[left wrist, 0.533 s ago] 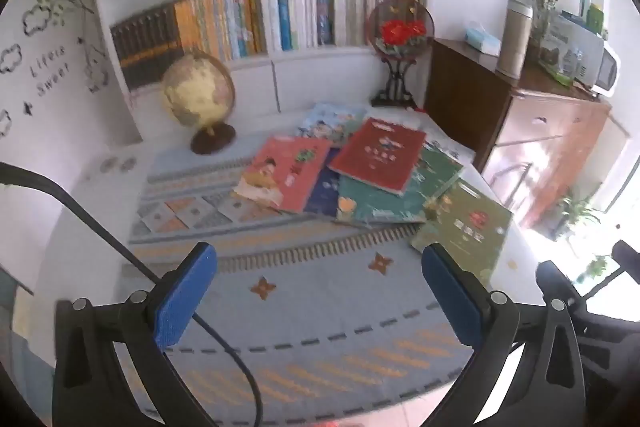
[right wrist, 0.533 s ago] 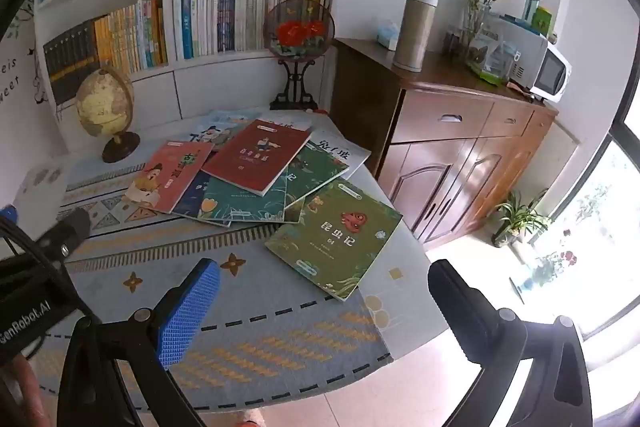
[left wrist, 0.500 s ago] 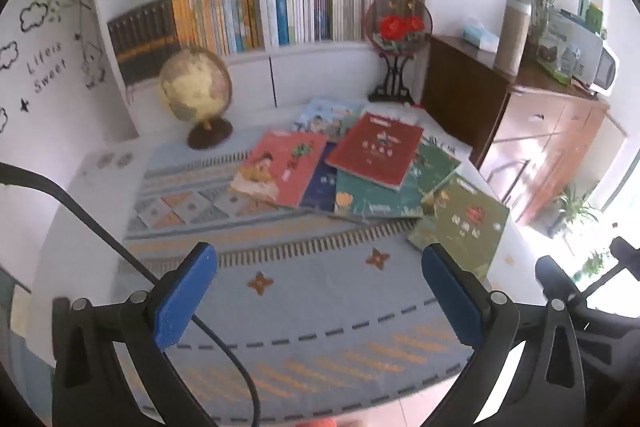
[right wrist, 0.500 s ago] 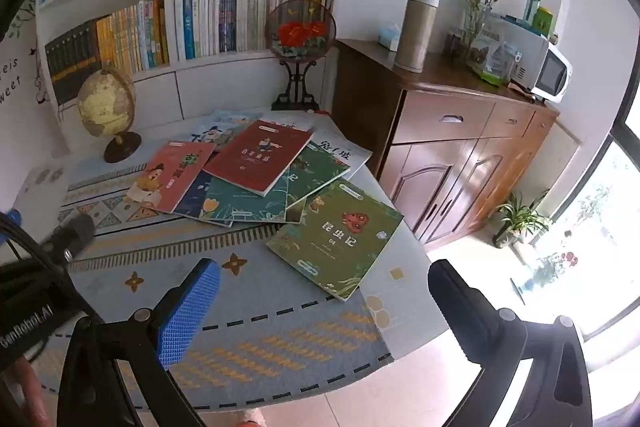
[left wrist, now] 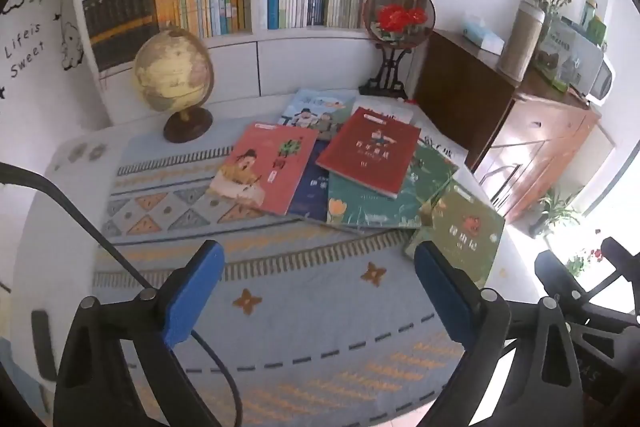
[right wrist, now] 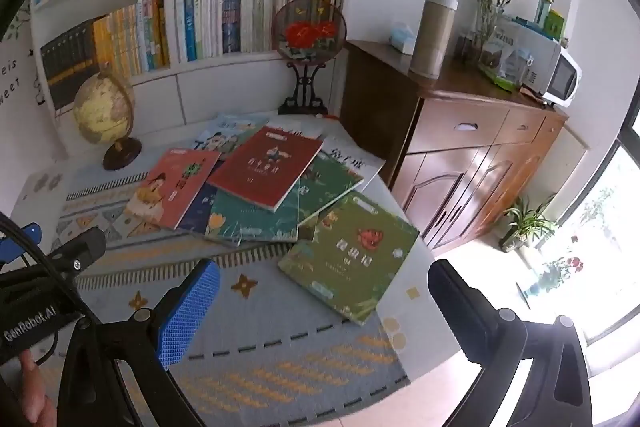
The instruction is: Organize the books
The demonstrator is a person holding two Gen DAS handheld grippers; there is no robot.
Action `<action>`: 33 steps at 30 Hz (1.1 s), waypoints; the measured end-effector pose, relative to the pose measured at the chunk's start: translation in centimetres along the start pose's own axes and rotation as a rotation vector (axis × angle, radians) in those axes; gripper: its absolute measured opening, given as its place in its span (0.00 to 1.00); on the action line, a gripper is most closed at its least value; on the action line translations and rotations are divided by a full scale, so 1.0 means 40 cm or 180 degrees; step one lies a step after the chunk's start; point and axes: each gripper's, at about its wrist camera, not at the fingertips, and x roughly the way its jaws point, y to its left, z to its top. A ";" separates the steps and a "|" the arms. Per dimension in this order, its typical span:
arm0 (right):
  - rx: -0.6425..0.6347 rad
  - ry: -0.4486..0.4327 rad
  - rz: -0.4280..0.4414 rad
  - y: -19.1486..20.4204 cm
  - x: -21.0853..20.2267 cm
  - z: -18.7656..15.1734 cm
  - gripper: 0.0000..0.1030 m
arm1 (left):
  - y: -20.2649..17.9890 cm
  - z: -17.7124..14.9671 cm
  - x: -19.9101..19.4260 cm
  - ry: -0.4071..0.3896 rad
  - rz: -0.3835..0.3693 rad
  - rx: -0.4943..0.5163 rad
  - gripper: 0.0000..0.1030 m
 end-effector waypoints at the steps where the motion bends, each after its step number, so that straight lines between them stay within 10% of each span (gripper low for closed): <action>1: 0.0010 -0.0006 -0.0012 0.003 0.006 0.011 1.00 | 0.000 0.008 0.005 -0.0024 0.0009 0.0025 0.93; 33: 0.0104 0.0131 -0.0144 0.156 0.189 0.164 1.00 | 0.078 0.144 0.171 0.0056 0.0020 0.0104 0.93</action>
